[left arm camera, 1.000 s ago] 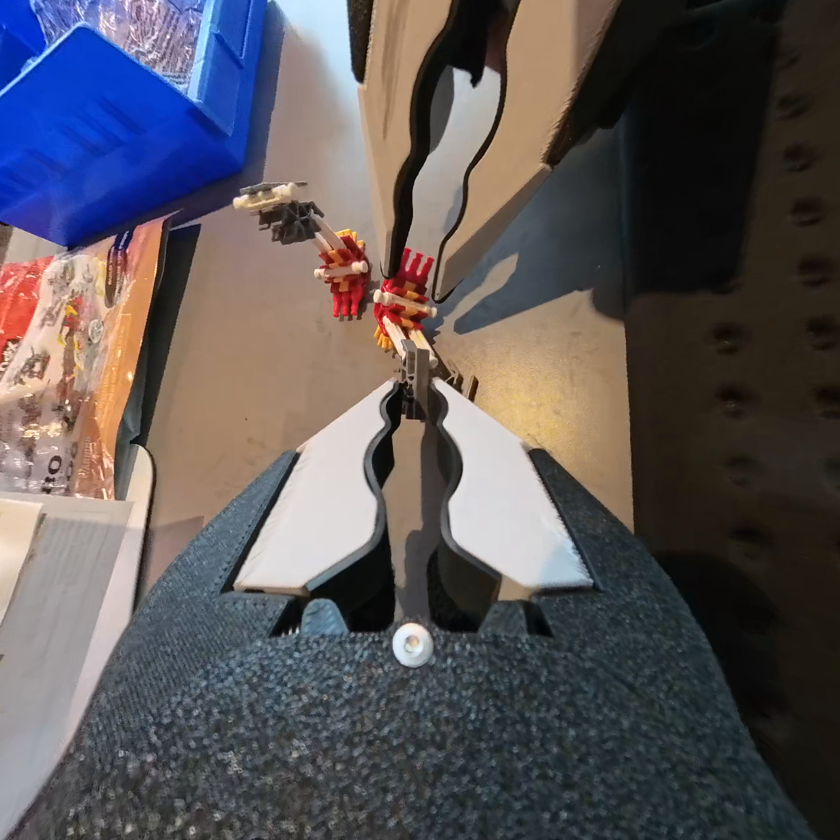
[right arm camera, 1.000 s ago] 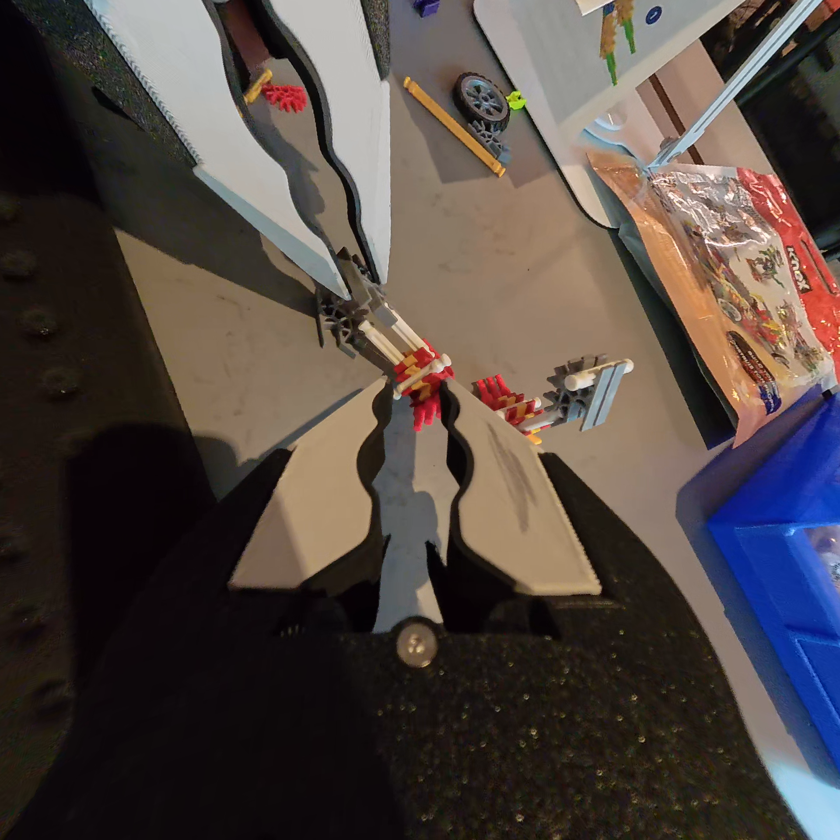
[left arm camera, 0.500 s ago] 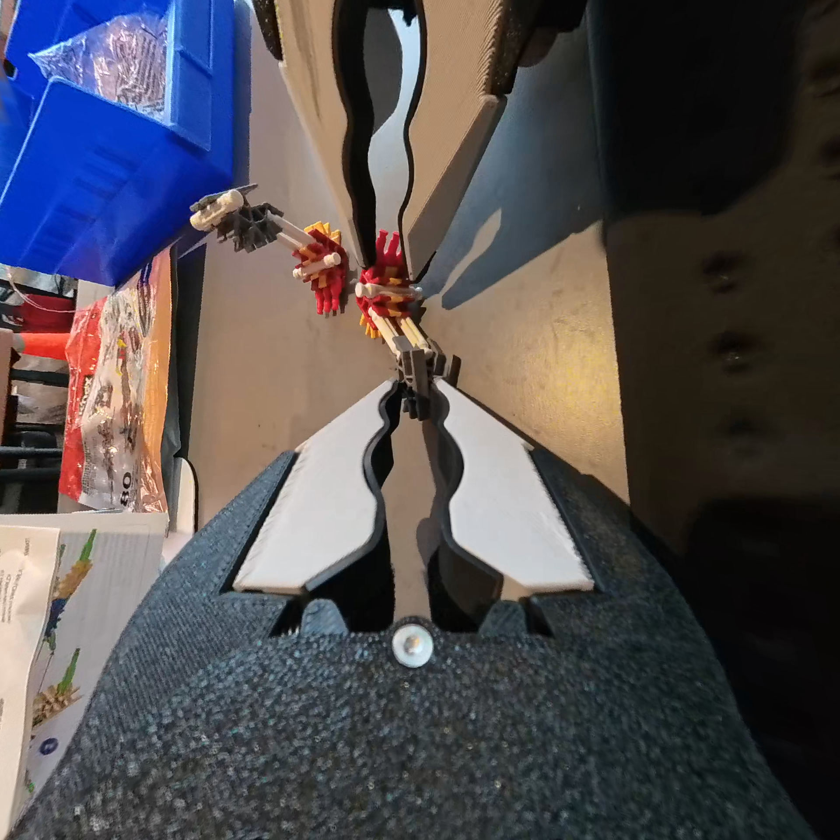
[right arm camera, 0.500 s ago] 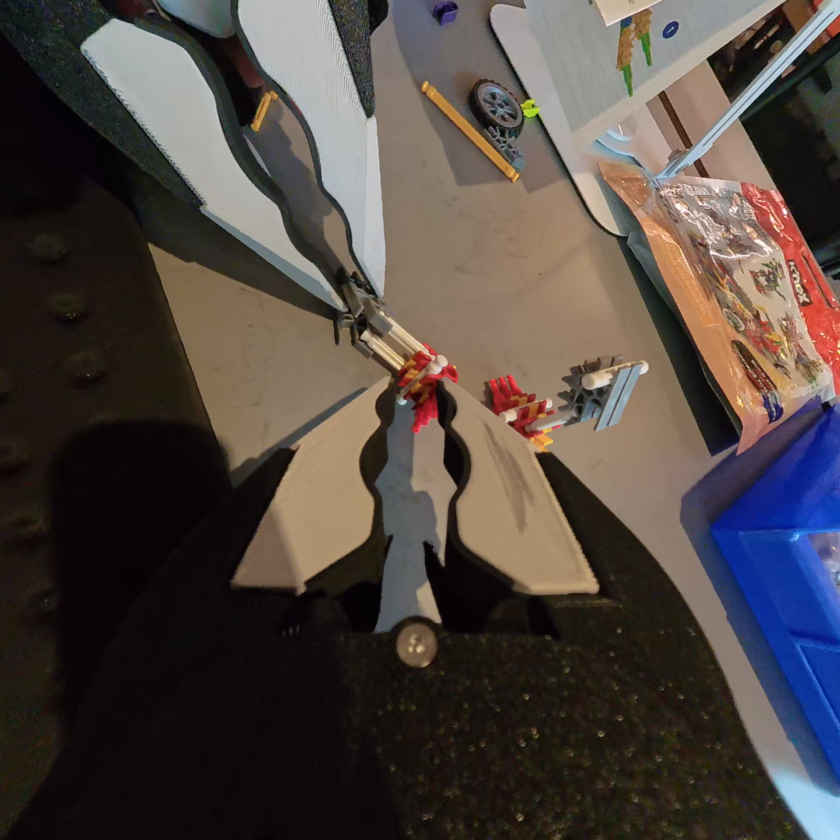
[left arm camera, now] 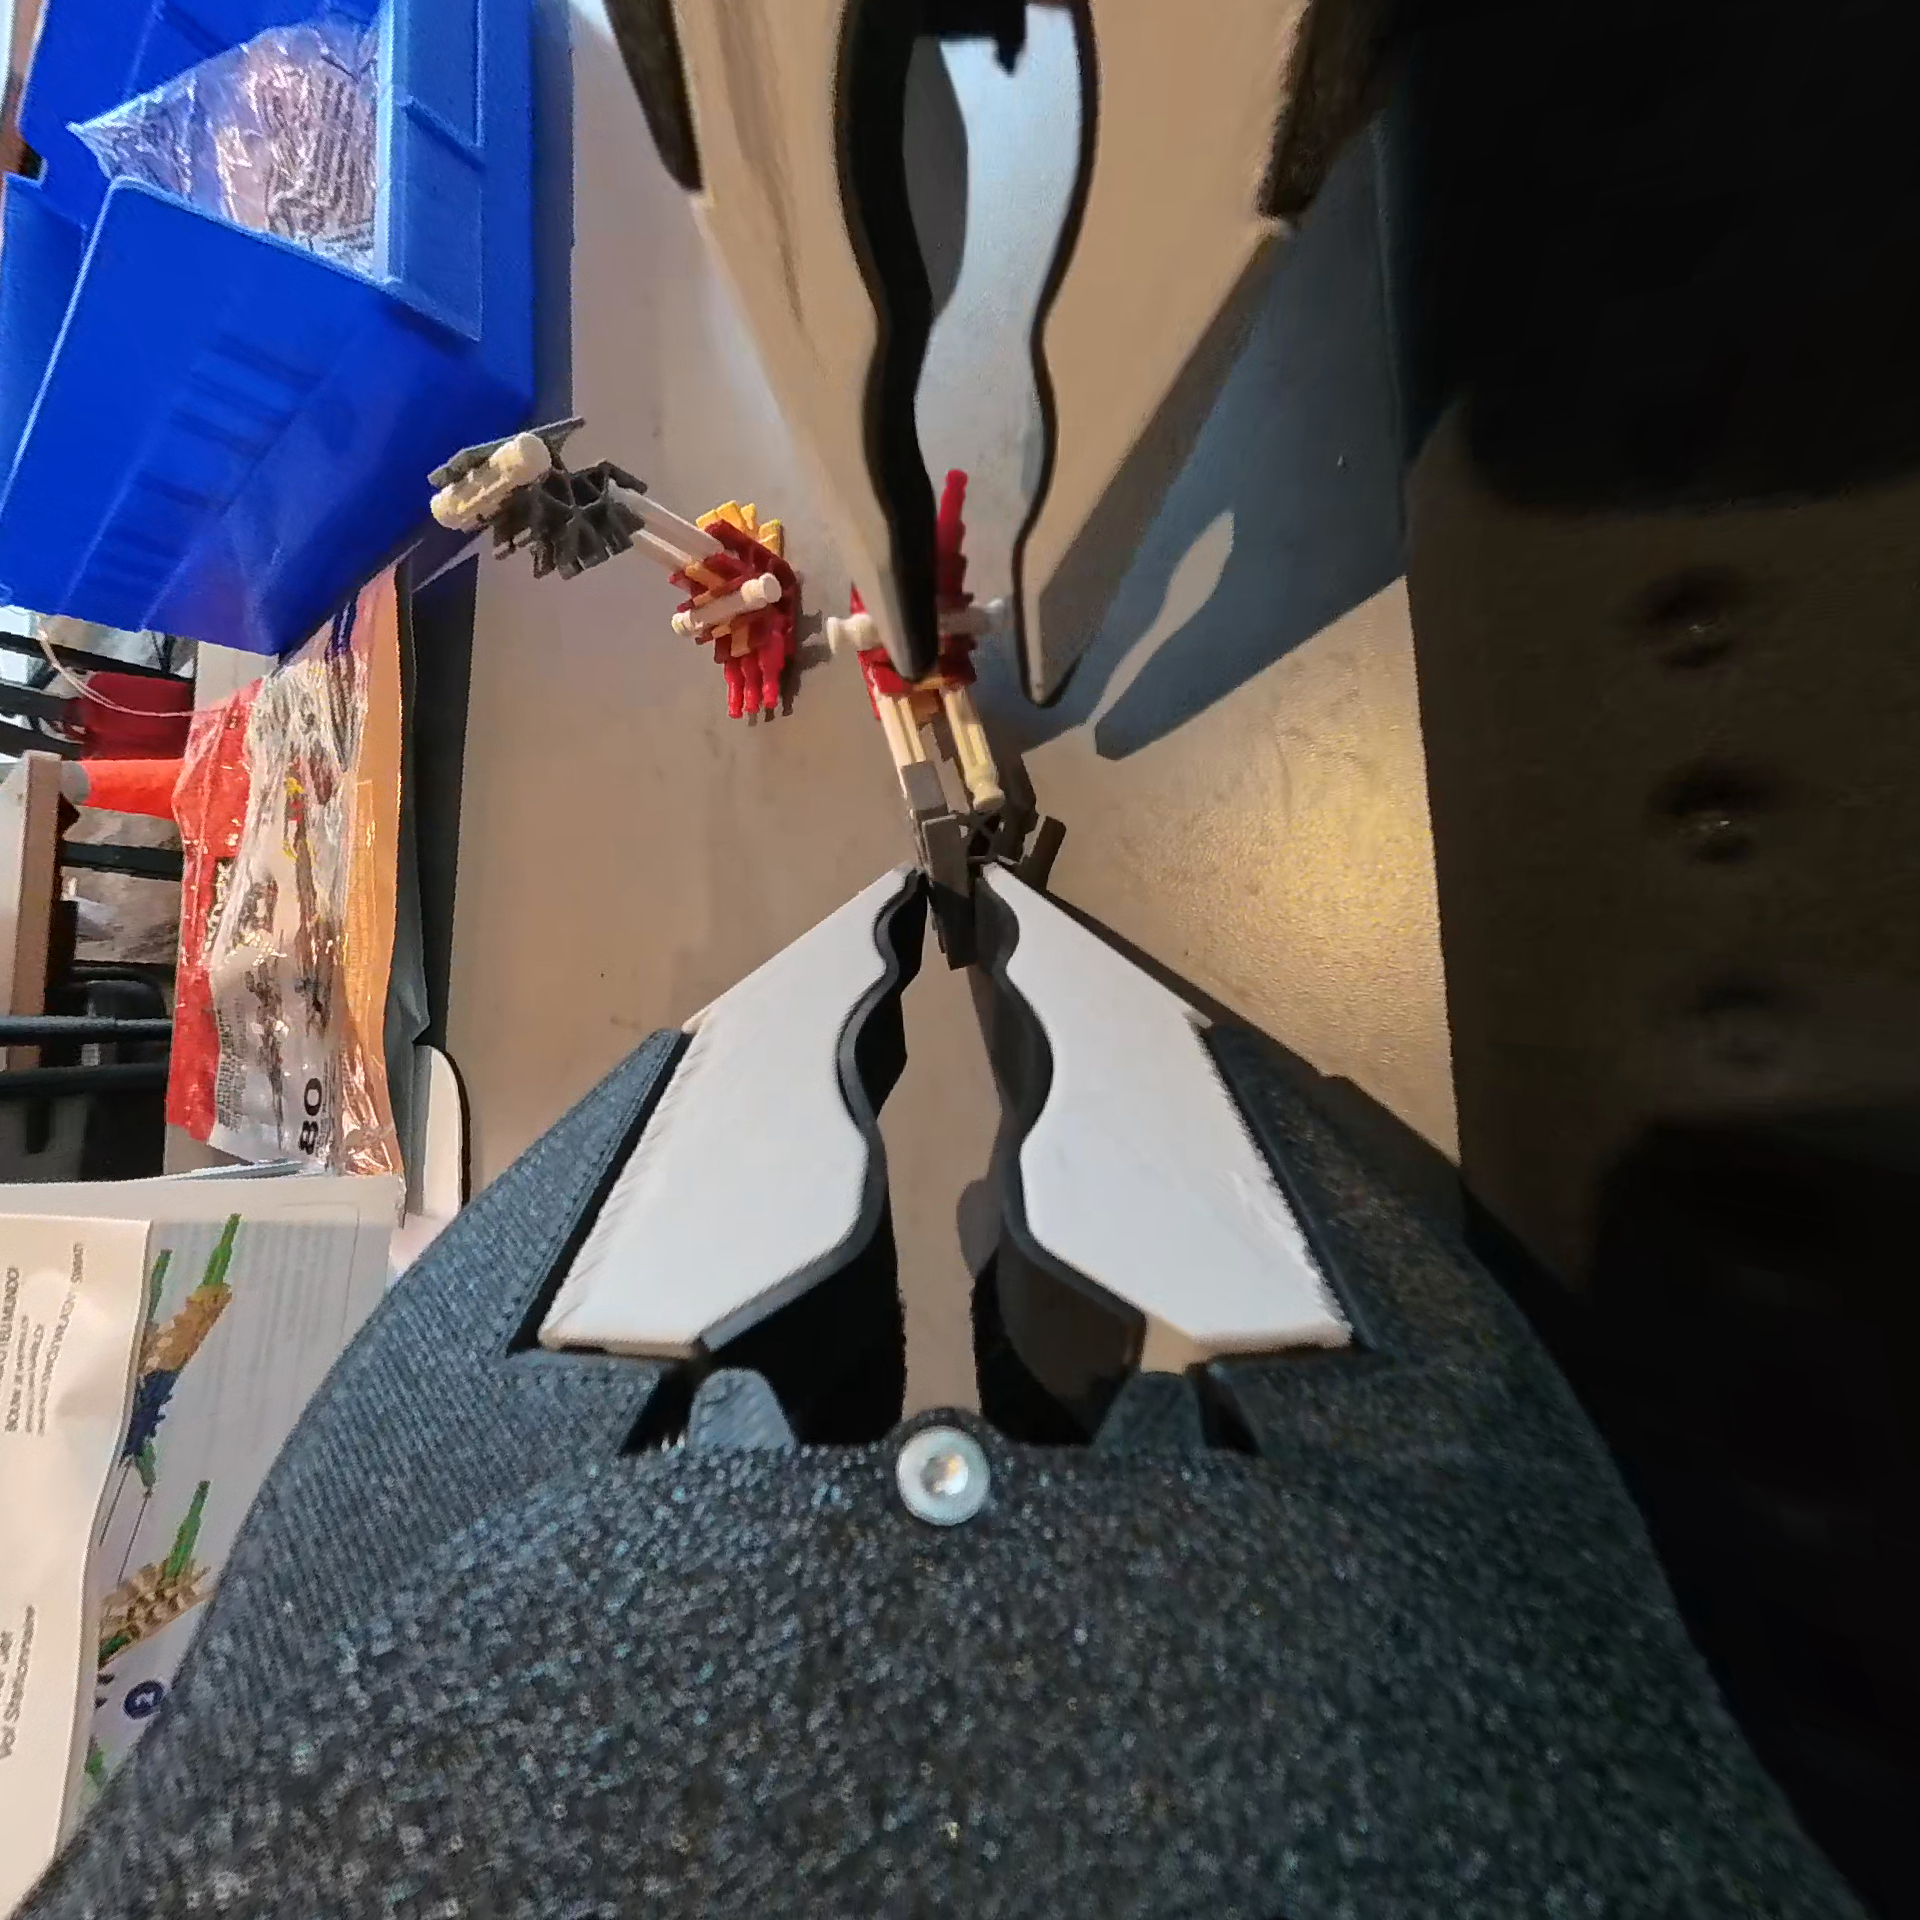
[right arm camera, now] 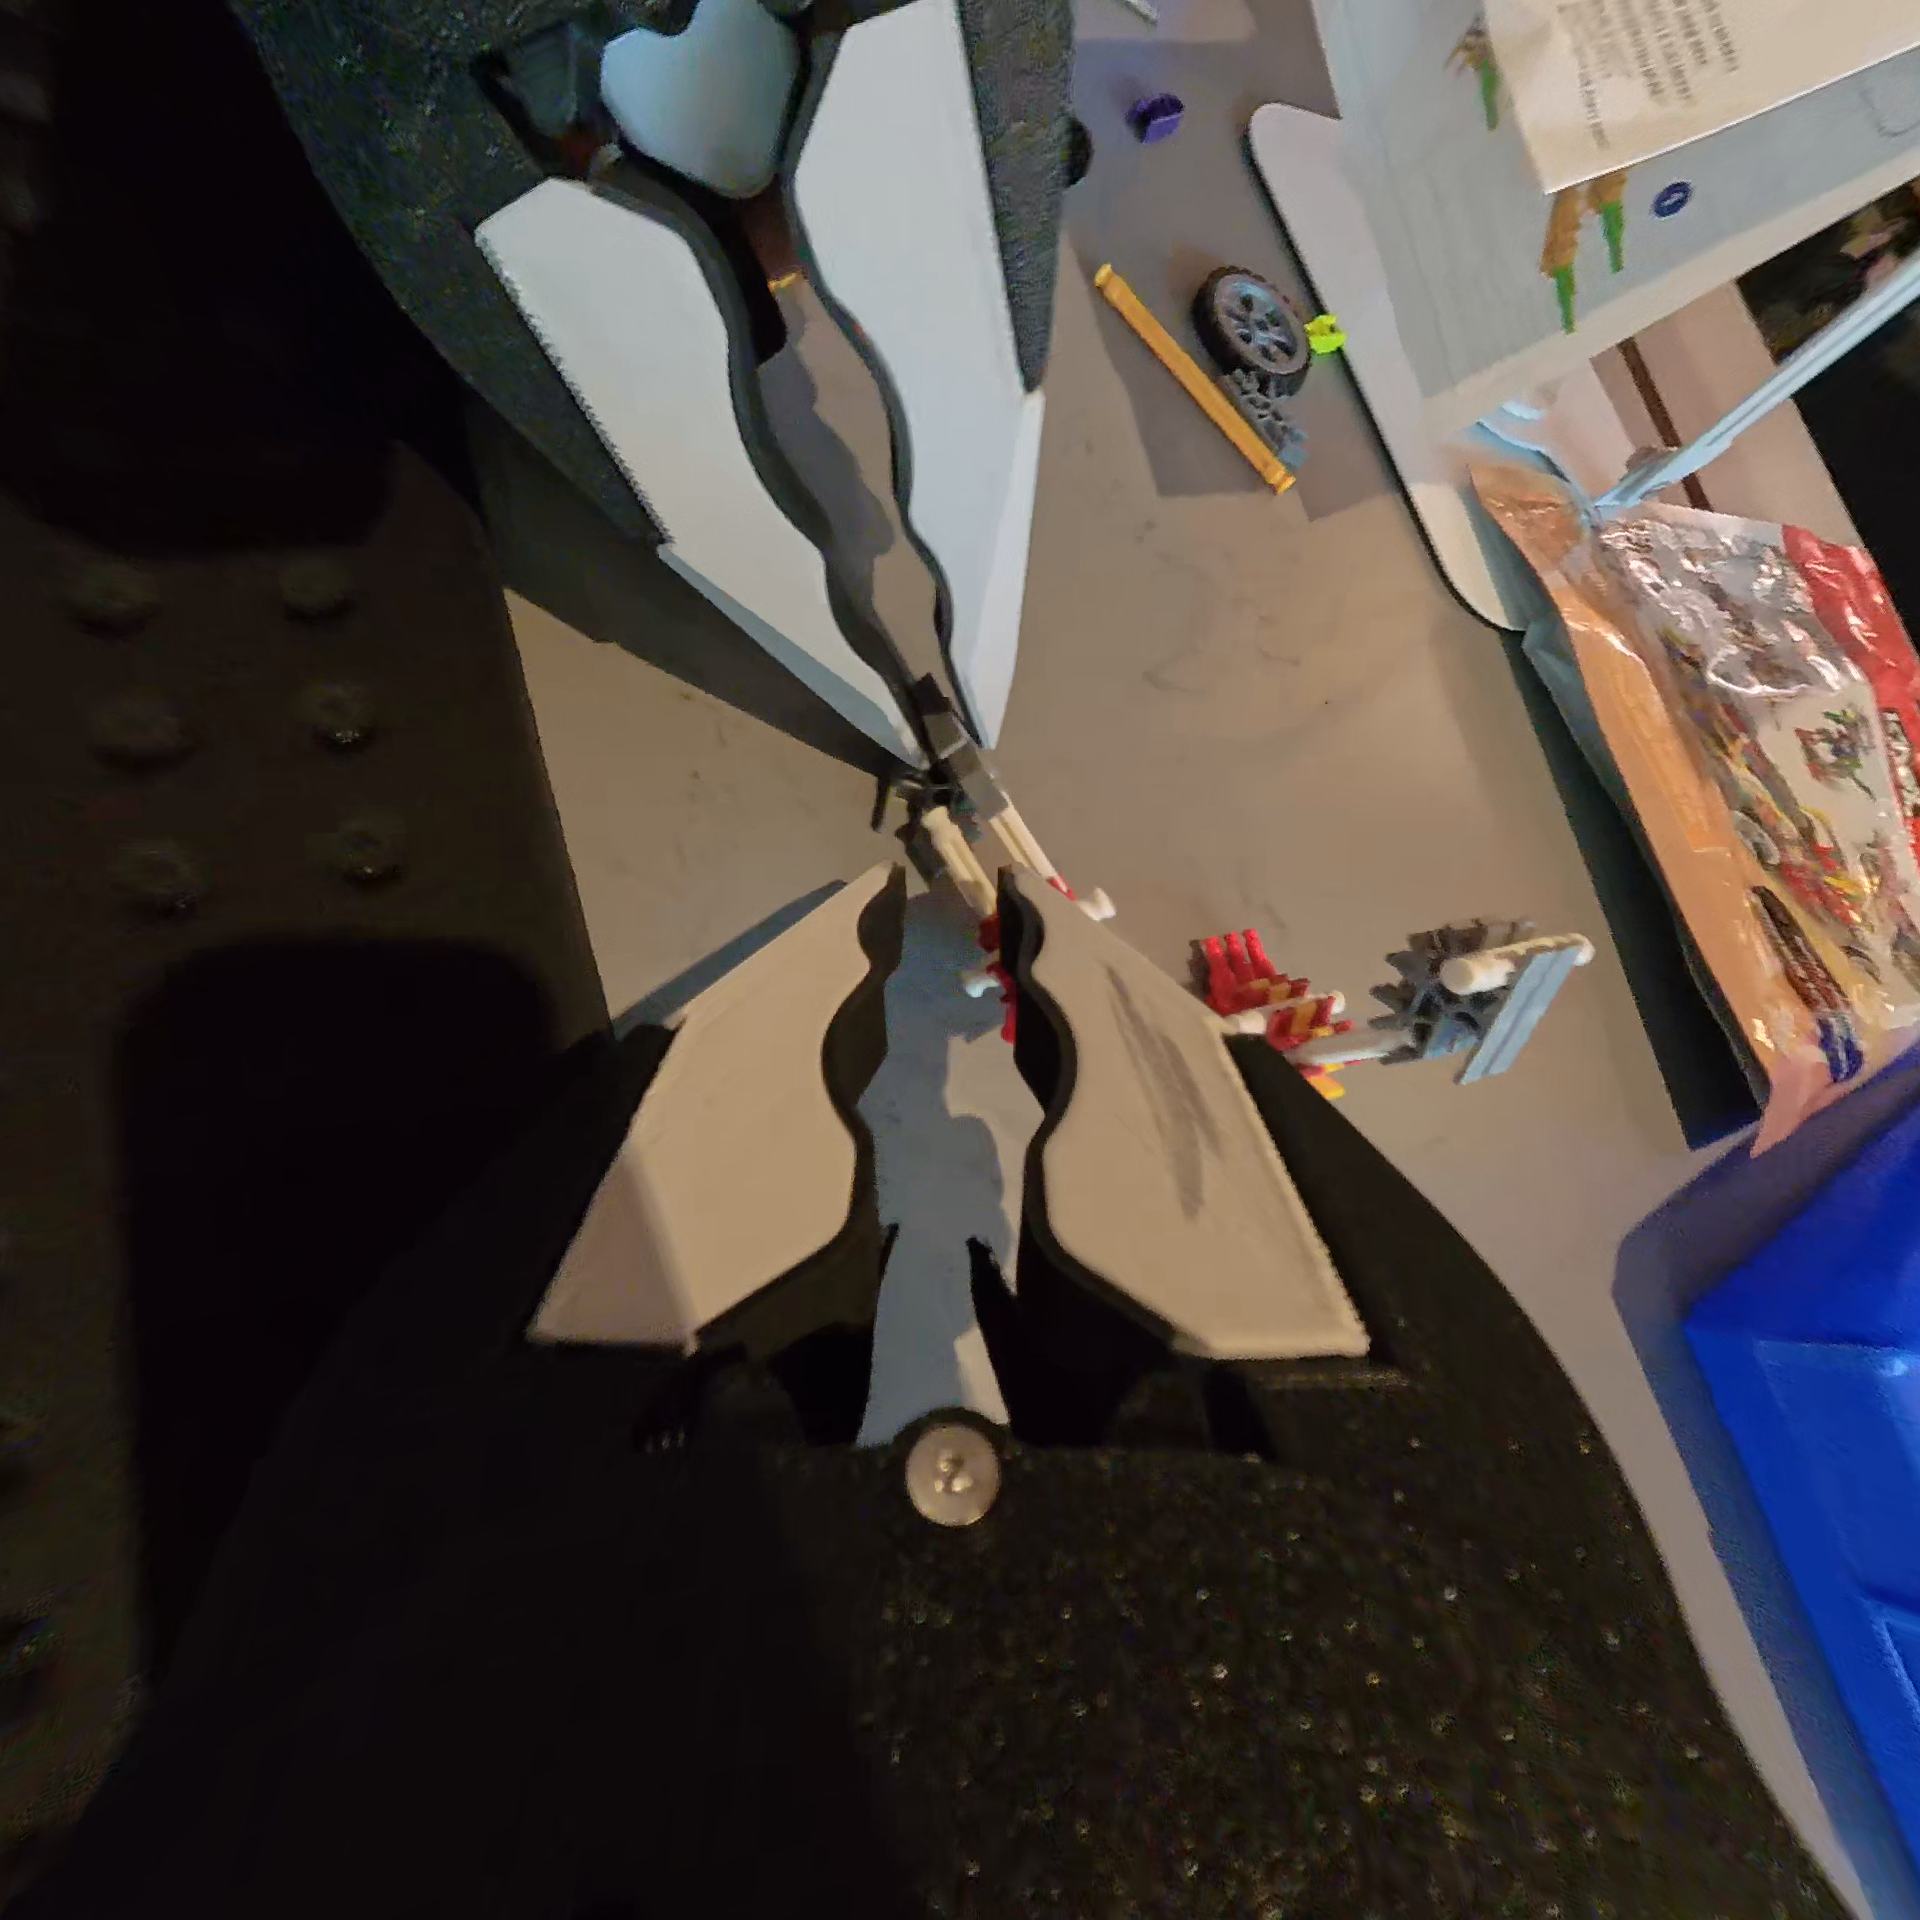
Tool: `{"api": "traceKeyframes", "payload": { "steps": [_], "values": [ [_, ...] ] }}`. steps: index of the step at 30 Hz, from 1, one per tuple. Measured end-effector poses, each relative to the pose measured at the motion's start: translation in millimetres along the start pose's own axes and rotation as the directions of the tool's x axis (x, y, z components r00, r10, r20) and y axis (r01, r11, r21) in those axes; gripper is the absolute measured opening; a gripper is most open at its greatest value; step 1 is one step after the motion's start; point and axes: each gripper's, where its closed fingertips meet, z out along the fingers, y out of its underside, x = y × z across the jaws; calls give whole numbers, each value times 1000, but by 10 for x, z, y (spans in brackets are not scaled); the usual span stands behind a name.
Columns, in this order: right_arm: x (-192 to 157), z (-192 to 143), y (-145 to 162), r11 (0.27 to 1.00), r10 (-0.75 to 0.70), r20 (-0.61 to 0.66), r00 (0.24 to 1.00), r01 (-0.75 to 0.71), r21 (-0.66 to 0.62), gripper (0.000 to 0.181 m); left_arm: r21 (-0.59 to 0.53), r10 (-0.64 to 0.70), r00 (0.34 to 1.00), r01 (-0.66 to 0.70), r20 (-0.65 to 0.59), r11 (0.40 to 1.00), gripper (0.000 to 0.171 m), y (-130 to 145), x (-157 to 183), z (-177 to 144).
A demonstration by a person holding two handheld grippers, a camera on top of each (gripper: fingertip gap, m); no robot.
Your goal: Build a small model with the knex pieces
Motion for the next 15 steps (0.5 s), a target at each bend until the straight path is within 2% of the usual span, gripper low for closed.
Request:
{"api": "traceKeyframes", "payload": {
  "steps": [15],
  "values": [
    [-15, 168, 25, 1000, 27, 11, 1000, -27, -12, 13, 3, -28, 1000, 28, -9, 1000, 10, 6, -27, 17]
  ]
}}
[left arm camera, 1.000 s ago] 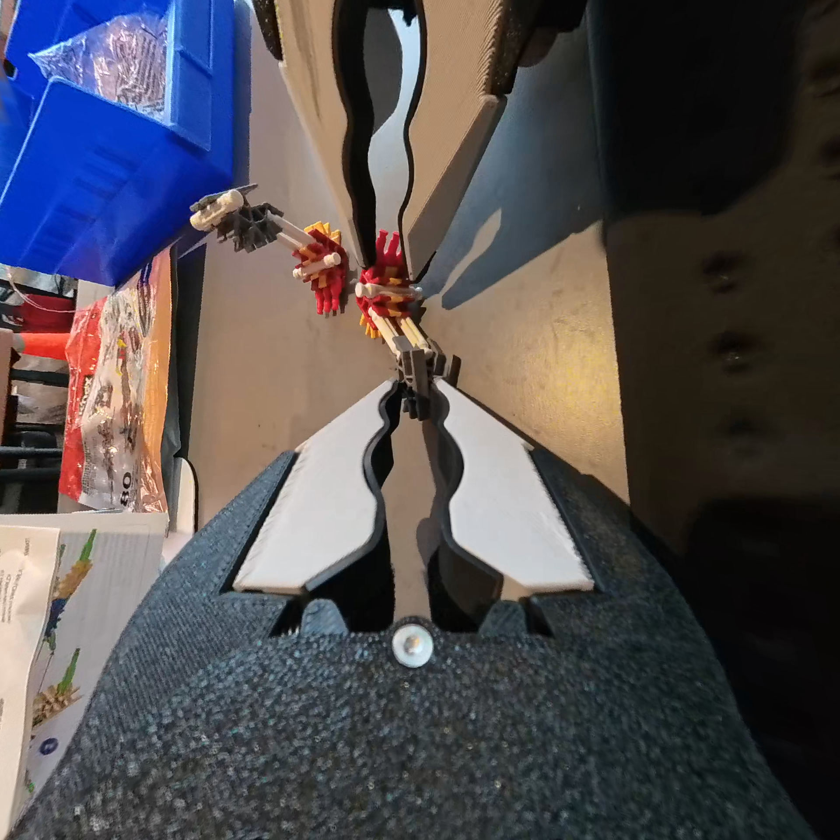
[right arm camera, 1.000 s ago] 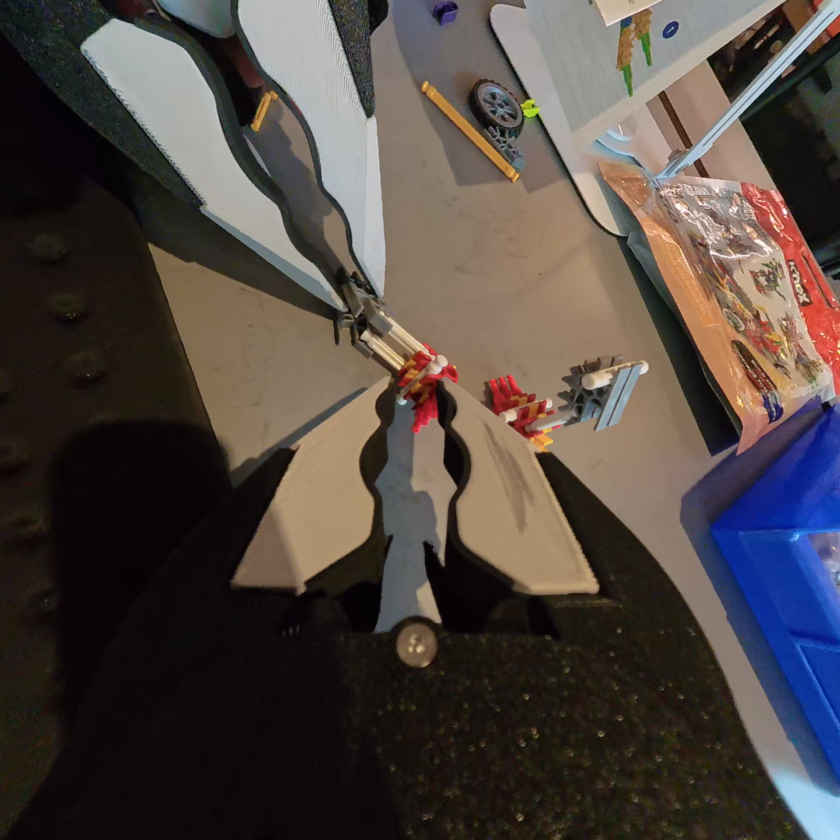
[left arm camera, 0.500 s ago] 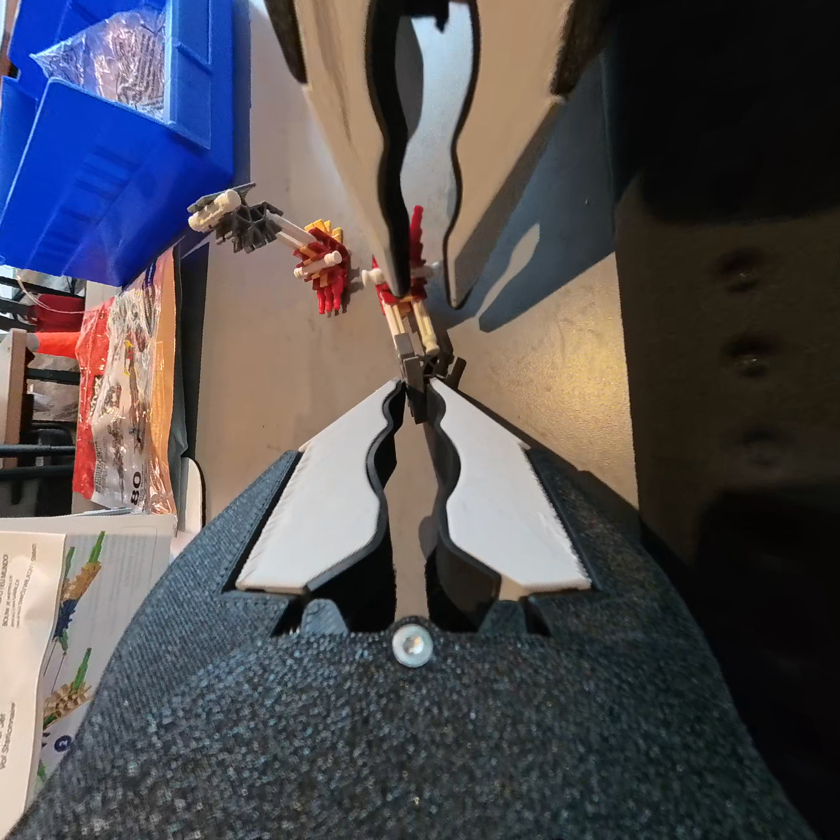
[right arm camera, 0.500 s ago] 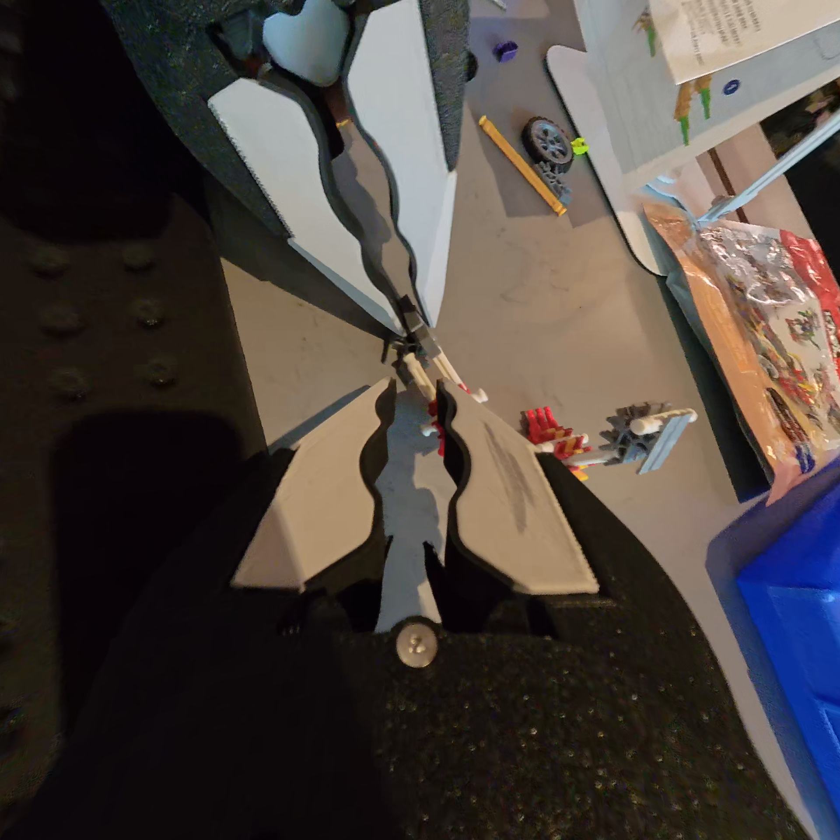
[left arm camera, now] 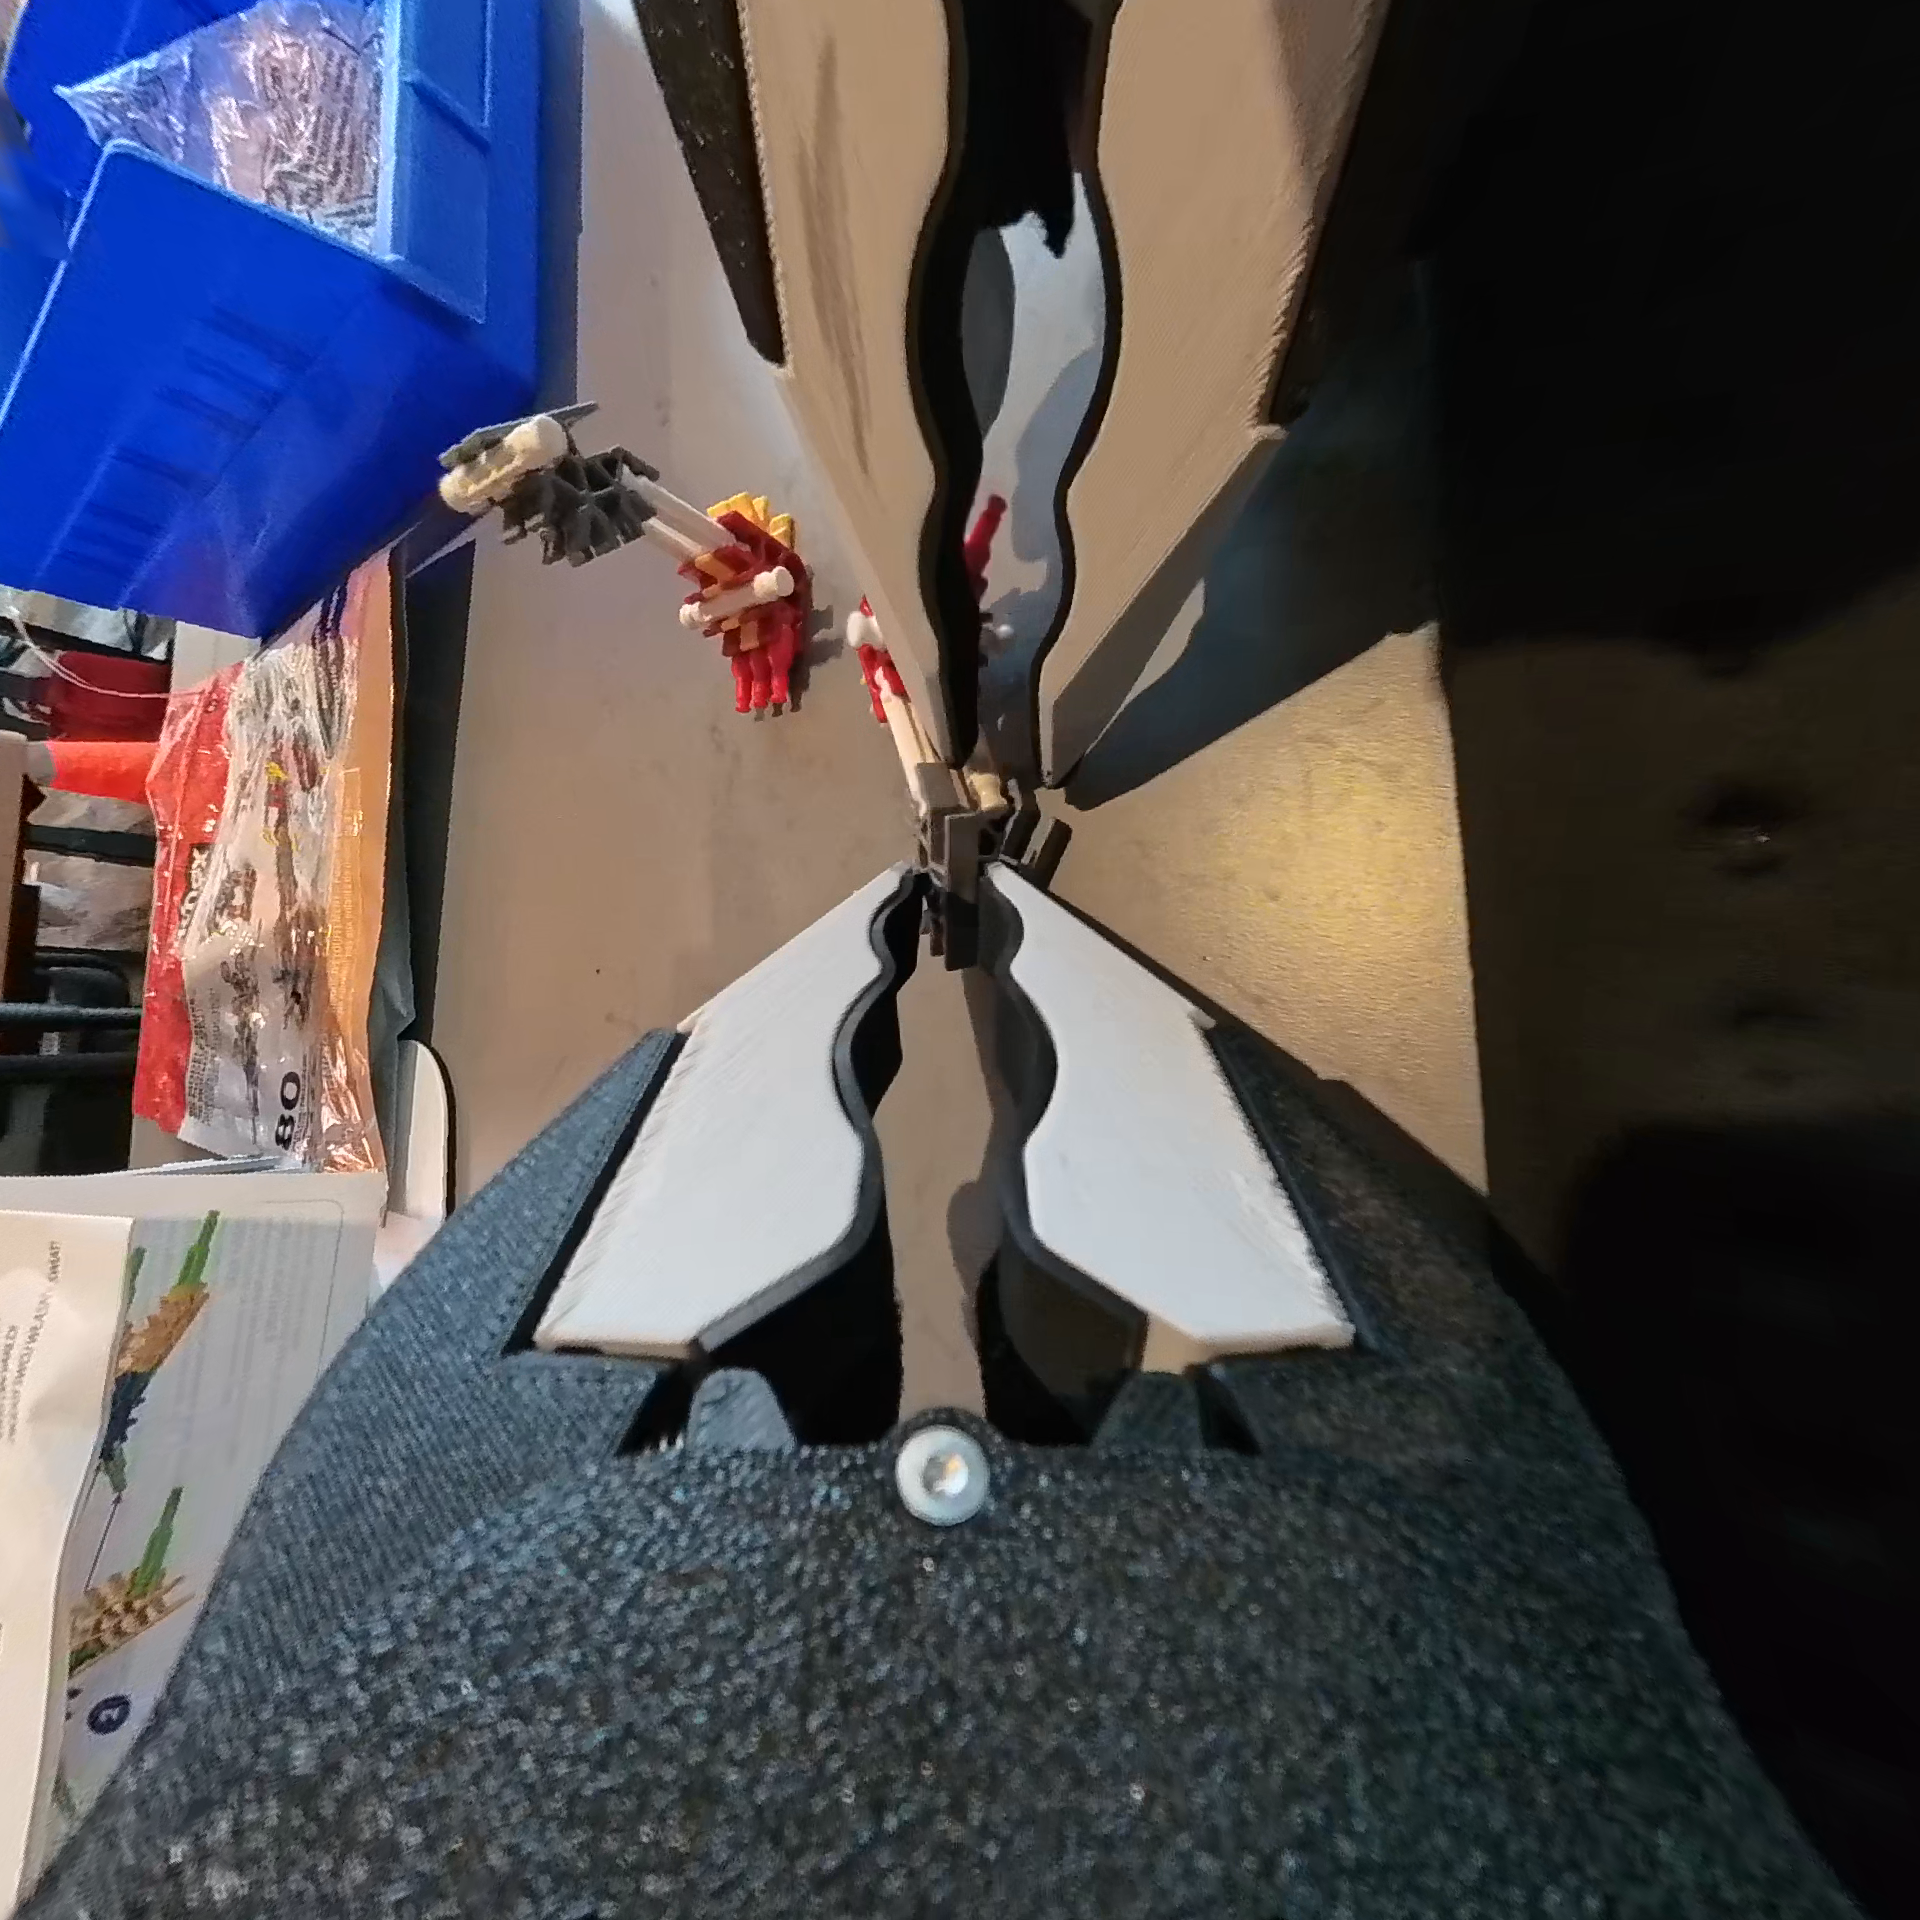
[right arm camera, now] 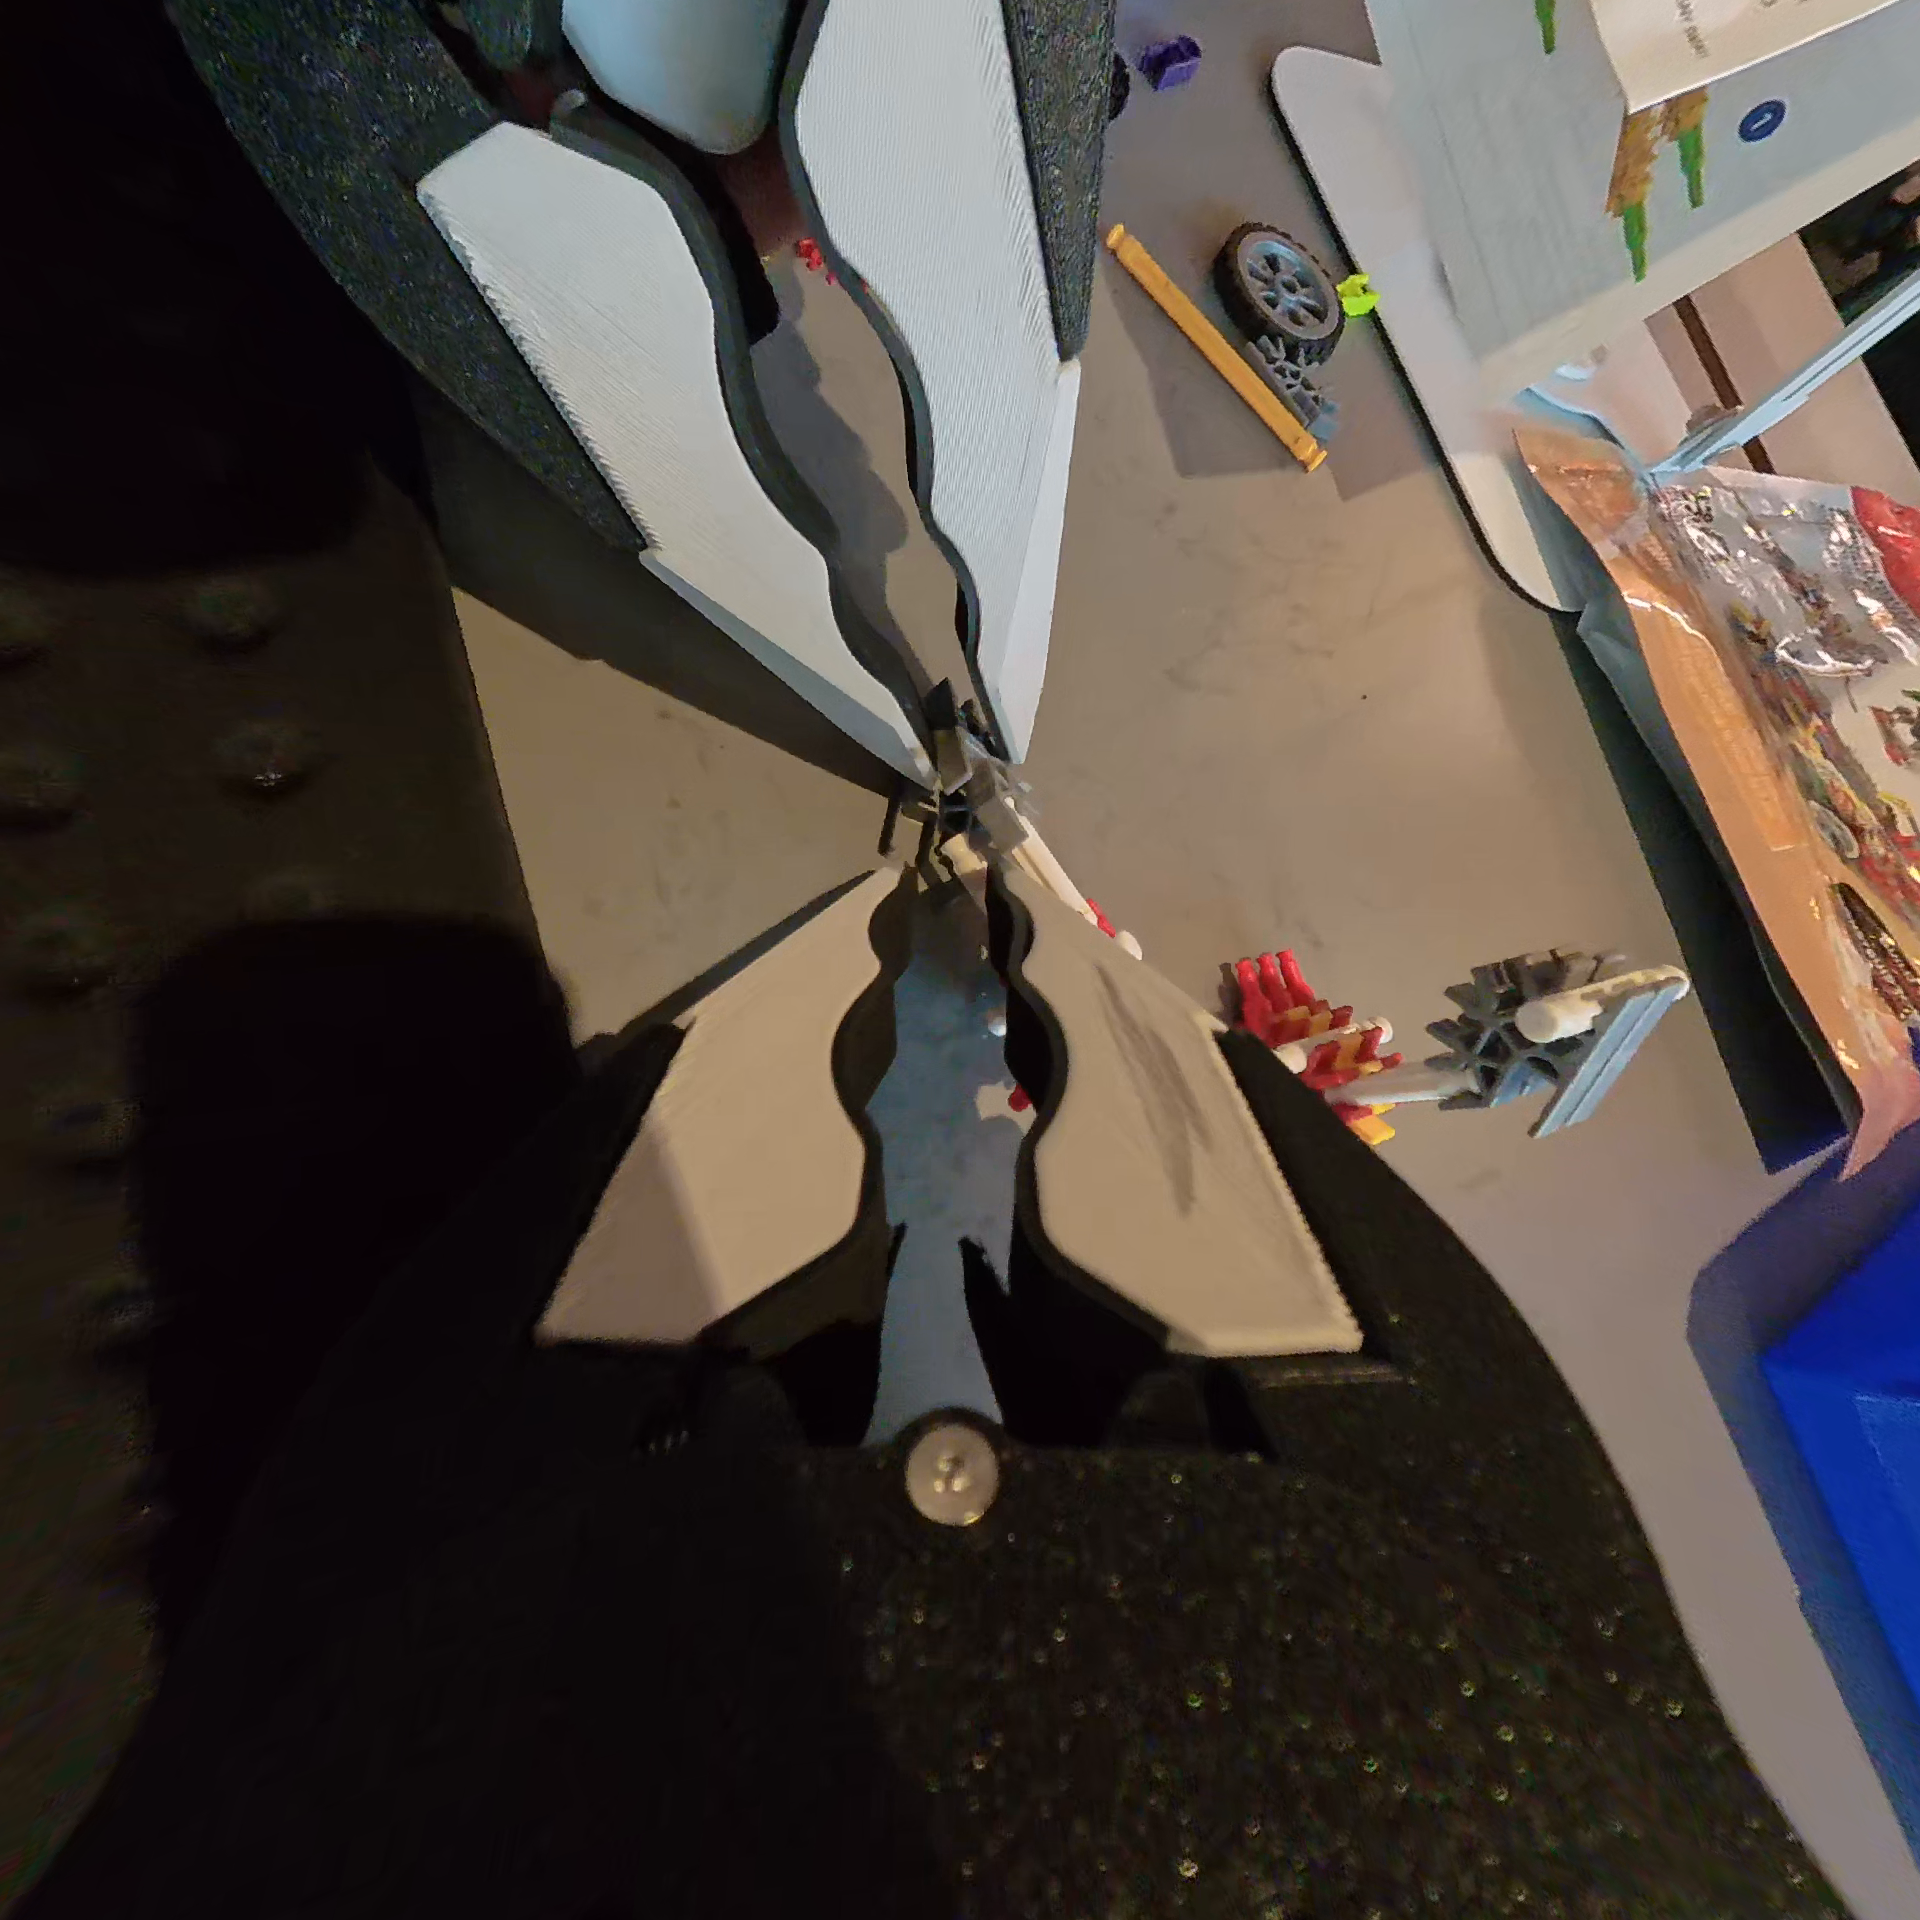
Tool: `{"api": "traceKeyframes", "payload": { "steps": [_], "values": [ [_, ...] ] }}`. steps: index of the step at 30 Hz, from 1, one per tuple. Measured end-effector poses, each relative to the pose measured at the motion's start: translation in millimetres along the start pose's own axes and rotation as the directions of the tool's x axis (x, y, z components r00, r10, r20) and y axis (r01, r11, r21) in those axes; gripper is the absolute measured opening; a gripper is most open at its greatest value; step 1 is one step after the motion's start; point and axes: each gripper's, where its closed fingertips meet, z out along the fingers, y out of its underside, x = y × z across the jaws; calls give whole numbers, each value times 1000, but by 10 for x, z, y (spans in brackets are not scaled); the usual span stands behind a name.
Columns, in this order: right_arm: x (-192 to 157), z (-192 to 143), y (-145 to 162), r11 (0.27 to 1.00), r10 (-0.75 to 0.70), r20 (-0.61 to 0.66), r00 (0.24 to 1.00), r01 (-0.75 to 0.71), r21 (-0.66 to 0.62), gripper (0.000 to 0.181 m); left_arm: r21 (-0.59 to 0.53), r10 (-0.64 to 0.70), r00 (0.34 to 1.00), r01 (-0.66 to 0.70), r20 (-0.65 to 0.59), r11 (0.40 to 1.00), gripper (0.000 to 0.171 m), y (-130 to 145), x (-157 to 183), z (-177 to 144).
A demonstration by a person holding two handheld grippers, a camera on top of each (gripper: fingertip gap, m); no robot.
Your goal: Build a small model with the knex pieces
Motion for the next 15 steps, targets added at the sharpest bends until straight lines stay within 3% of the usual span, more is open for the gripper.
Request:
{"api": "traceKeyframes", "payload": {
  "steps": [15],
  "values": [
    [17, -1, 18, 1000, -22, -27, 999, 23, 7, 8, 5, -17, 1000, 17, -8, 1000, 11, -3, -6, 7]
  ]
}}
